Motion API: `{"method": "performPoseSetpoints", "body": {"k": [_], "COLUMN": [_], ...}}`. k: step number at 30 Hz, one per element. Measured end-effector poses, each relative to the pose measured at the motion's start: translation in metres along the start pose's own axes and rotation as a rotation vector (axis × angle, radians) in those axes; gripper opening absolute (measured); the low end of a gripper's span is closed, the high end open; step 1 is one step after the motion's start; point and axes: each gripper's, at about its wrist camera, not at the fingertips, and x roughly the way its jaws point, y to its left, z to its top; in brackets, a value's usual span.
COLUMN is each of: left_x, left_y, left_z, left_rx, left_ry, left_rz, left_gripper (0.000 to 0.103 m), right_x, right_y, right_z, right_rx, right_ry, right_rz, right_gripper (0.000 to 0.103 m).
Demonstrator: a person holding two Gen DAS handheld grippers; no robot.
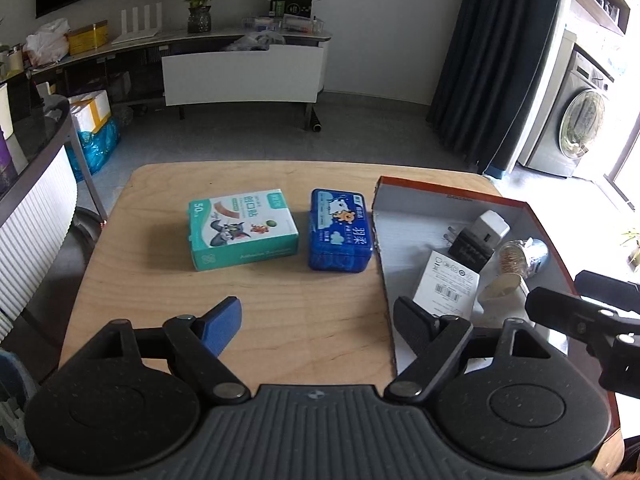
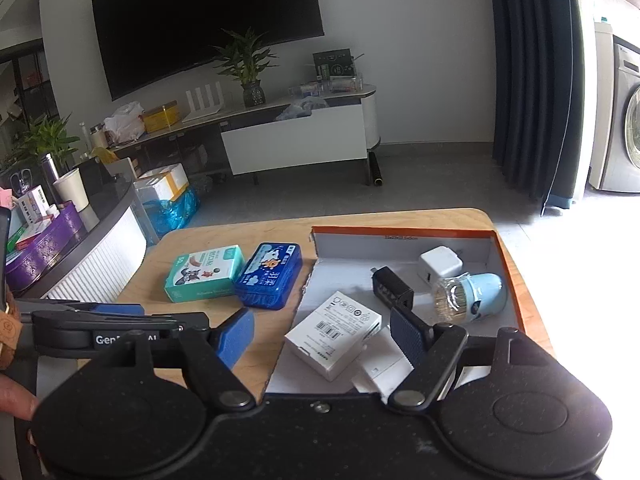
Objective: Organize rigid objects
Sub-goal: 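Withdraw both grippers from the cardboard box toward the remaining boxes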
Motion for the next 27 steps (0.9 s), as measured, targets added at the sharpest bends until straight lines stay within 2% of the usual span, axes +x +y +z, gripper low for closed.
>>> {"method": "performPoseSetpoints", "body": {"k": [15,27], "left_x": [-0.013,-0.009], "left_y": [0.029,0.048], "left_z": [0.000,0.005], "left_rx": [-0.032,-0.031], "left_ry": [-0.035,-0.037], "left_rz": [0.019,0.030], "left_gripper": [0.085,0.085], "right_x": [0.010,0.022], "right_y": [0.041,0.062], "right_z": [0.002,0.004], "right_rx": [-0.067,-0.101], "right_ry": [0.021,0.039], "right_rz": [0.046,0.062], "right_gripper": [0.089,0.089]}}
